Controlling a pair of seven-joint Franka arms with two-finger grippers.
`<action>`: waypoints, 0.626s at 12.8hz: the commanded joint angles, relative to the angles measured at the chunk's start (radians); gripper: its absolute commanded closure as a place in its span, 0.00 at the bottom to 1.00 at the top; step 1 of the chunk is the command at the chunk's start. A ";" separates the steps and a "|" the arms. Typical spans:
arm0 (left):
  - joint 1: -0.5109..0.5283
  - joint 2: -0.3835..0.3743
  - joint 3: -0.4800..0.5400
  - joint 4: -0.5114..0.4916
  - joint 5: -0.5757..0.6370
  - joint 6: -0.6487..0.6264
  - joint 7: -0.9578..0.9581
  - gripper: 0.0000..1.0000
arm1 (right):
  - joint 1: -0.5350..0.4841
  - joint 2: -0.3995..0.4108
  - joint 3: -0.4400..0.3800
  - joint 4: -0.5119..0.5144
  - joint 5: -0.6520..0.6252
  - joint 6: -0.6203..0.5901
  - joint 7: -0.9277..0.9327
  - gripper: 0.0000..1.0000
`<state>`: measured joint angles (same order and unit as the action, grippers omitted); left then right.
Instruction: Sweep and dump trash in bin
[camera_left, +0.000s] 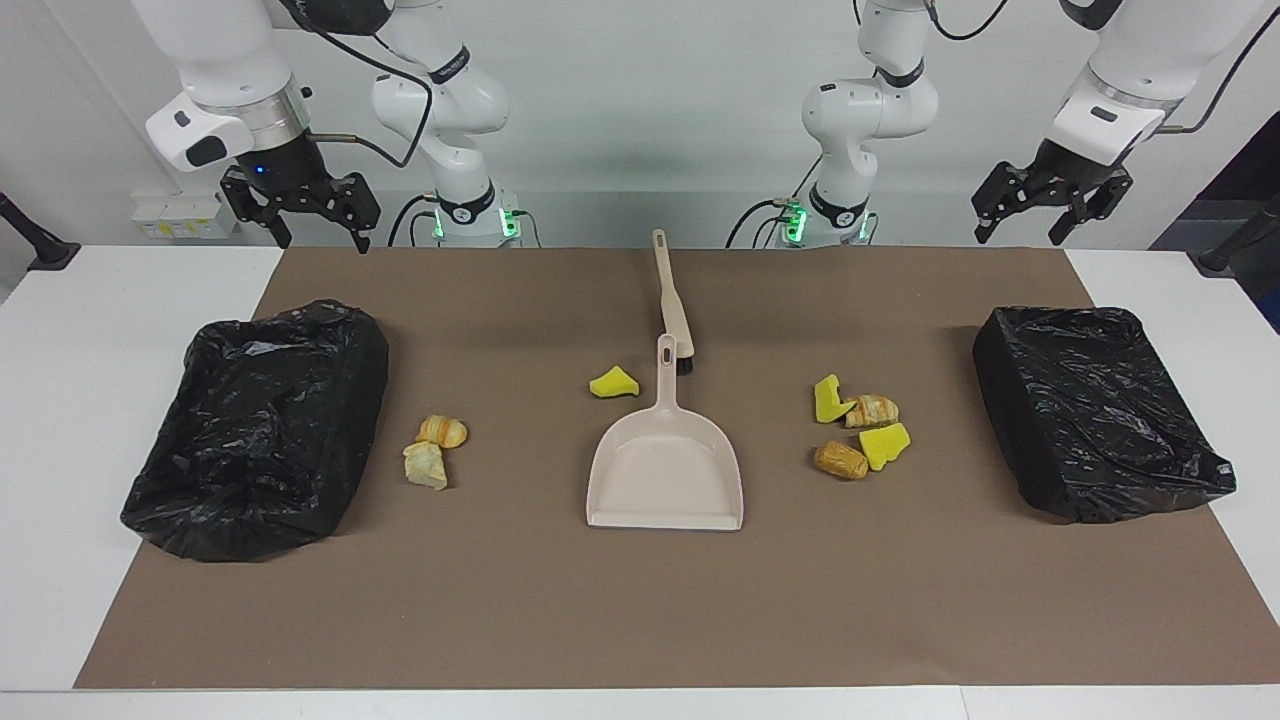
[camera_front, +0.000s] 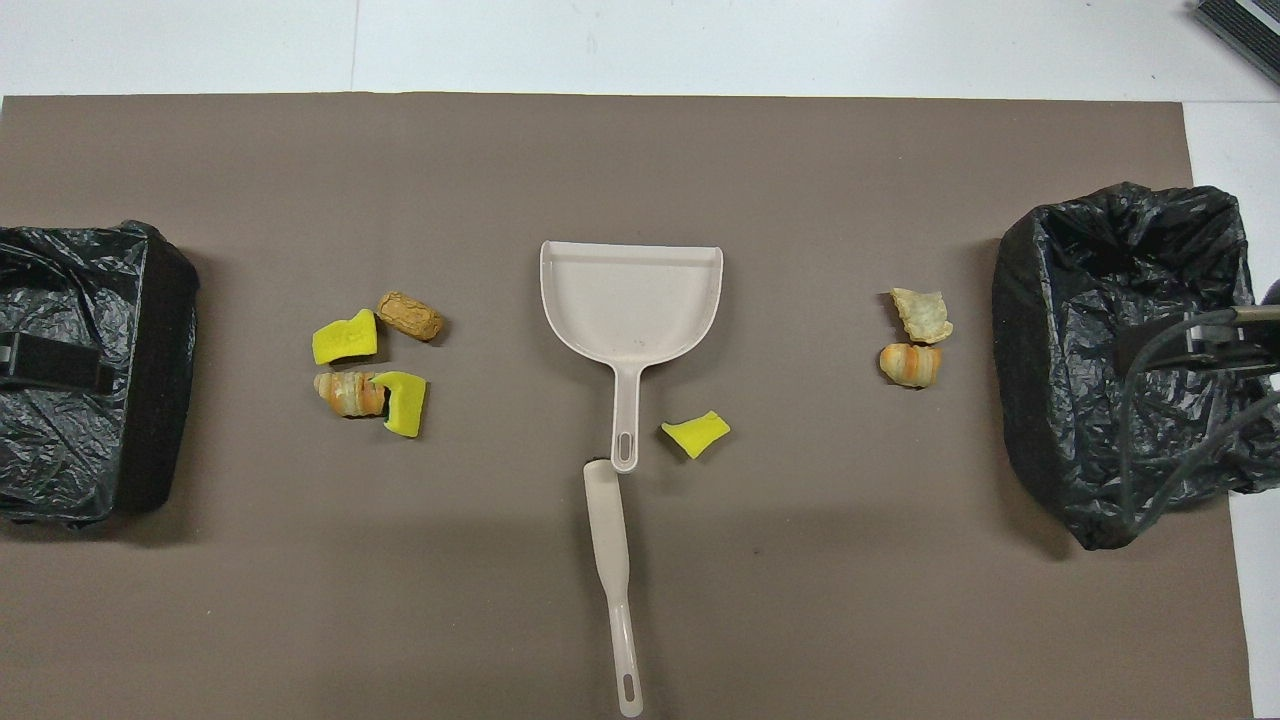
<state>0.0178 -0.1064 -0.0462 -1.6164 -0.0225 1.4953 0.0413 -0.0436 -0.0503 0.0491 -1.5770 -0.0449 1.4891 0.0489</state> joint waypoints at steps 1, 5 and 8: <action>-0.002 -0.029 0.003 -0.031 -0.007 -0.009 -0.008 0.00 | -0.005 -0.020 0.000 -0.011 0.025 -0.048 -0.020 0.00; -0.006 -0.030 0.003 -0.034 -0.007 -0.010 -0.009 0.00 | -0.004 -0.020 0.000 -0.014 0.025 -0.038 -0.023 0.00; -0.010 -0.036 0.003 -0.040 -0.007 -0.012 -0.009 0.00 | 0.001 -0.023 0.002 -0.021 0.046 -0.026 -0.024 0.00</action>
<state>0.0171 -0.1076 -0.0492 -1.6193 -0.0226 1.4892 0.0408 -0.0420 -0.0543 0.0496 -1.5776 -0.0262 1.4547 0.0489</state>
